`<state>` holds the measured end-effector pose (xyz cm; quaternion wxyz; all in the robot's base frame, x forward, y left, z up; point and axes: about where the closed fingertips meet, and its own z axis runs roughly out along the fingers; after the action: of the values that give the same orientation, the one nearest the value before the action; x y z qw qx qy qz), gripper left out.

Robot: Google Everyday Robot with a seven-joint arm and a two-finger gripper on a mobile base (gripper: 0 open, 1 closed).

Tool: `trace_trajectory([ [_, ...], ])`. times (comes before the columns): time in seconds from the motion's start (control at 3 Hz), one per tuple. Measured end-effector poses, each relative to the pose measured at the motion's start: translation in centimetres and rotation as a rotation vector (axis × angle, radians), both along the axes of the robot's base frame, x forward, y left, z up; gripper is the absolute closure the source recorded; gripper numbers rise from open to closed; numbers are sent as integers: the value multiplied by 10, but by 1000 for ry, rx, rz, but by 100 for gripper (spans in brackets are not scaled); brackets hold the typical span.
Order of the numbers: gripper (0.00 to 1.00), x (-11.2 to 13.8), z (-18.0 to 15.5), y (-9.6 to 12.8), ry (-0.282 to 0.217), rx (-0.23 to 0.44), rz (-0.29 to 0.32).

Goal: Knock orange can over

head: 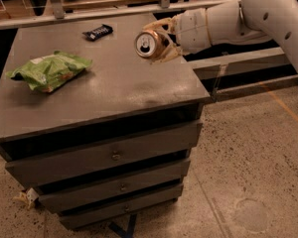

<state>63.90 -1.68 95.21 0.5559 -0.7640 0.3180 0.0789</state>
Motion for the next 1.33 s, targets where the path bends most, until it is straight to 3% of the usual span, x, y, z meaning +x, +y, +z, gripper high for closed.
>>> trace_trajectory([
  [0.33,100,-22,-7,8,-119,-15,57],
  [0.67,100,-24,-19,16,-195,-65,22],
  [1.0,100,-20,-30,20,-227,-130,-12],
  [1.33,100,-16,-41,23,-225,-185,-18],
])
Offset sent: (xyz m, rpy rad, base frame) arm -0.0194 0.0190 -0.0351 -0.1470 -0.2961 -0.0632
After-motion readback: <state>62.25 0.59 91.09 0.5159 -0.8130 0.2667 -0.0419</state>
